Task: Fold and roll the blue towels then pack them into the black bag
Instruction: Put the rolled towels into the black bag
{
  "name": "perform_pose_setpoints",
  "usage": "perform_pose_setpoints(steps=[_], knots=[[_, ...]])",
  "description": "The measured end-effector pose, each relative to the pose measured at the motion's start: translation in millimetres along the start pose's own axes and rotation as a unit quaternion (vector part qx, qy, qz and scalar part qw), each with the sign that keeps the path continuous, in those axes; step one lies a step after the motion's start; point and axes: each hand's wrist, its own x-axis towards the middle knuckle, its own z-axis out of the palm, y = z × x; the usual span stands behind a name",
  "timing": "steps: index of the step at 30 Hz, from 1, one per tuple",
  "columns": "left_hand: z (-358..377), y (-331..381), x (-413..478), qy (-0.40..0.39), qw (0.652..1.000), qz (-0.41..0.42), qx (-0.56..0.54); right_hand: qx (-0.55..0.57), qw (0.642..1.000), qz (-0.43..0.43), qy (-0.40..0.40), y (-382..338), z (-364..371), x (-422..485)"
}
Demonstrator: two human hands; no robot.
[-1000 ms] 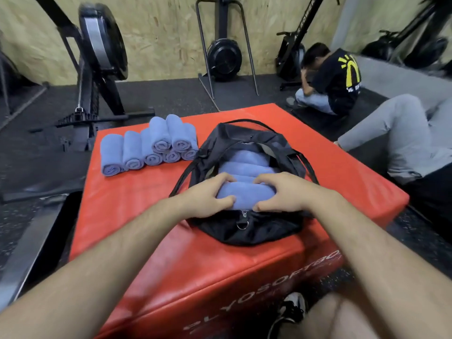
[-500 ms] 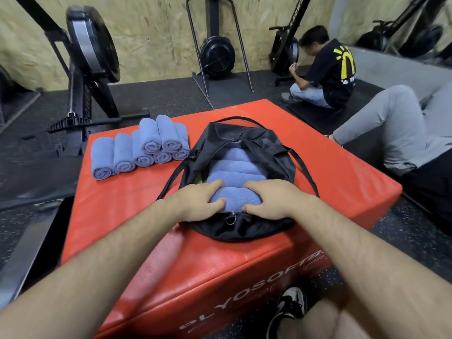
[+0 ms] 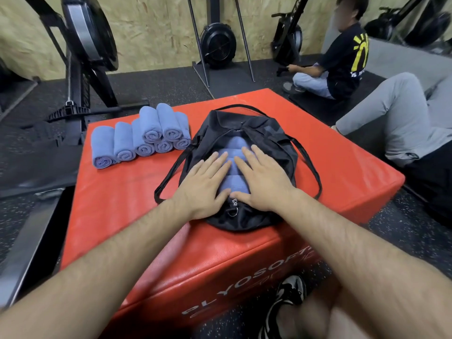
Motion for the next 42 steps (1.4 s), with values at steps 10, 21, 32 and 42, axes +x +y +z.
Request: perform_pose_setpoints(steps=[10, 21, 32, 42], knots=[[8, -1, 18, -0.114, 0.993, -0.039, 0.004, 0.110, 0.984, 0.017, -0.142, -1, 5, 14], [-60, -59, -10, 0.135, 0.977, -0.146, -0.069, 0.099, 0.988, -0.040, 0.115, -86, -53, 77], [-39, -189, 21, 0.077, 0.916, -0.335, -0.206, 0.144, 0.986, -0.056, 0.055, -151, -24, 229], [-14, -232, 56, 0.113, 0.762, -0.464, -0.437, 0.299, 0.951, 0.075, 0.032, -159, -7, 268]])
